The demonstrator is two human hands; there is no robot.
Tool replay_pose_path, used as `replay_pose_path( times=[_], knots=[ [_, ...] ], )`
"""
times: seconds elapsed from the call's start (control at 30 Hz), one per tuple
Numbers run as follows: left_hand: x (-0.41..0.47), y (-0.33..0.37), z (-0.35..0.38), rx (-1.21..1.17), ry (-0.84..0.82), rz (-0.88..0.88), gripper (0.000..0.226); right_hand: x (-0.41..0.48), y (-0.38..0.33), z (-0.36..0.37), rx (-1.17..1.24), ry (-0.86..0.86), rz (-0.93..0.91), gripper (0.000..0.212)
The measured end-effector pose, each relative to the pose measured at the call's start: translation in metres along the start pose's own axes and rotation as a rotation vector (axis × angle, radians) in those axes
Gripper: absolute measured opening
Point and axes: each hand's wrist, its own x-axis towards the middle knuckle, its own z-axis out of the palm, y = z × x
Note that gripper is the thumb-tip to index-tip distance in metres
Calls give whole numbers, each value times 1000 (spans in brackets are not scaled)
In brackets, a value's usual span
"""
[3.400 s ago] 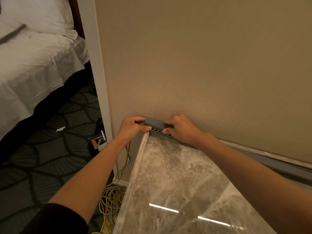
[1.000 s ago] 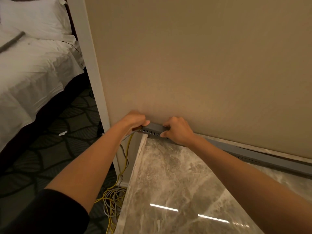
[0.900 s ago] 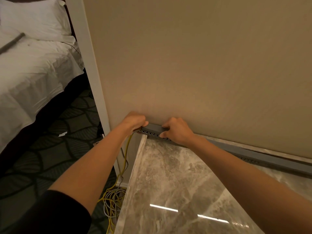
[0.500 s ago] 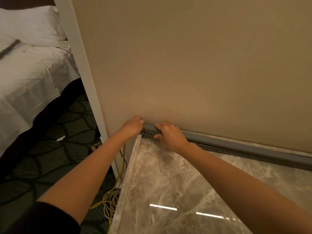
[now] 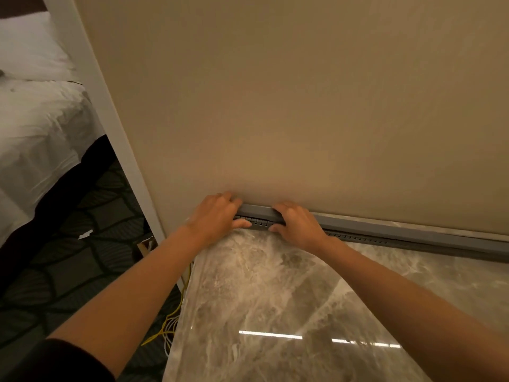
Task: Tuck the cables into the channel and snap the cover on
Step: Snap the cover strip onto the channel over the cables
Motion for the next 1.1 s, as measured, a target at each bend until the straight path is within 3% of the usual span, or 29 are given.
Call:
replay_pose_path(
  times=[0.2,0.4,0.63,0.9,1.1],
  knots=[
    [10,20,13,83,38,84,52,4,2,2,-88,-1,-50,37],
    [5,21,38,105,292,120,61,-5,6,10,-96,48,-133,44],
    [7,30,32,114,234,67,53,-44,71,2,-231,46,-94,52],
    [33,115,27,180,222,243,63,-93,148,-3,-445,100,183,46],
    [54,192,24,138,136,305,54,-126,194,-11,-457,126,348,45]
  ],
)
